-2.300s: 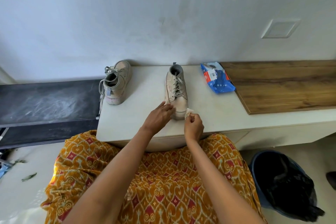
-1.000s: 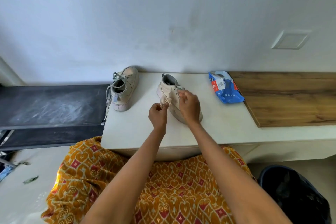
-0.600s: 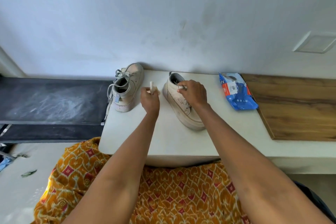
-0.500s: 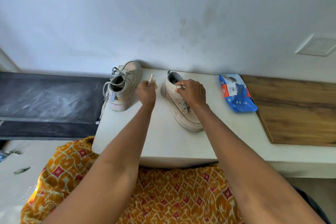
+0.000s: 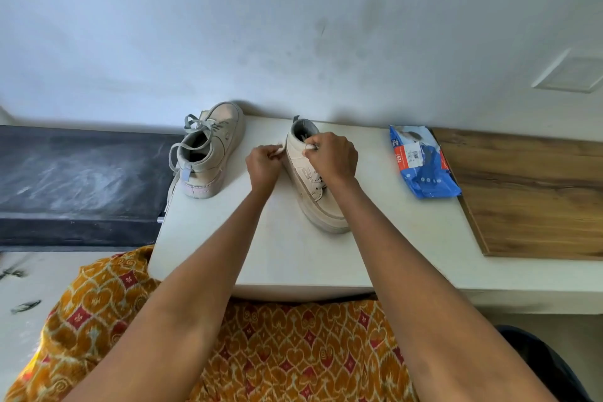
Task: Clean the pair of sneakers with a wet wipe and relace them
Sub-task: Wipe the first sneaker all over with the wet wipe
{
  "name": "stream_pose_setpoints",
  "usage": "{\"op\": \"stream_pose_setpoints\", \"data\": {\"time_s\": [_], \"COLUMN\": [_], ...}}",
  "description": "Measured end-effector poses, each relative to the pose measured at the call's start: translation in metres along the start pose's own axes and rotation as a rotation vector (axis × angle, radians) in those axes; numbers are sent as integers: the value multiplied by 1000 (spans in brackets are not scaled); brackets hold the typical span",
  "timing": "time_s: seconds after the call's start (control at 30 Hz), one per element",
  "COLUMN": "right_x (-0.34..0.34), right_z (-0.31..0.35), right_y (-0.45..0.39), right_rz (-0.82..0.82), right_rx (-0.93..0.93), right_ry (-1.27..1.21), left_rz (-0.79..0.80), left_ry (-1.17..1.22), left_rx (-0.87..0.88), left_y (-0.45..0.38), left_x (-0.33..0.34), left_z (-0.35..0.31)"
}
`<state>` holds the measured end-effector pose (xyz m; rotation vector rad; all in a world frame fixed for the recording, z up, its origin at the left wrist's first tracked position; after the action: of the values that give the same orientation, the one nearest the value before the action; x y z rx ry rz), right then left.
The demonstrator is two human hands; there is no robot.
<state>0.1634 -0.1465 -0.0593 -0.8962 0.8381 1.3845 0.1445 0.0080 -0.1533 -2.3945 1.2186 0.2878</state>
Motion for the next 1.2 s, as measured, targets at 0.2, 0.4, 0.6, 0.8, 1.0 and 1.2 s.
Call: {"op": "stream_pose_setpoints", "data": {"time_s": [0.2, 0.4, 0.6, 0.8, 1.0, 1.2], "right_x": [1, 1, -3, -3, -1, 4], "right_z": [2, 2, 0, 3, 10, 5], "right_y": [1, 2, 3, -2, -11, -18], "right_rz": [7, 0, 85, 133, -29, -103], "right_rx": [37, 62, 10, -99, -96, 4], "right_ry": [3, 7, 46, 214, 327, 304], "left_rz": [-40, 16, 27, 27, -13, 27], "left_ry": [39, -31, 5, 112, 165, -6], "left_rx": [33, 256, 153, -112, -161, 272], "left_y": [40, 80, 72, 38, 22, 76], "left_x": [-2, -4, -23, -17, 0, 15], "left_z": [-11, -30, -19, -19, -30, -63]}}
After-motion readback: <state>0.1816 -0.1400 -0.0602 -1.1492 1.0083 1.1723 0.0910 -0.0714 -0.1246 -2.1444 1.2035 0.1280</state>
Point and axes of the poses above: each hand's wrist, its own y-axis away from the middle knuckle, its own x-axis out of the palm, z = x × y, the point moved 7 cm from there along -y, towards the middle knuckle, and after that the axes turned 13 degrees about x, right-handed, at the moved point
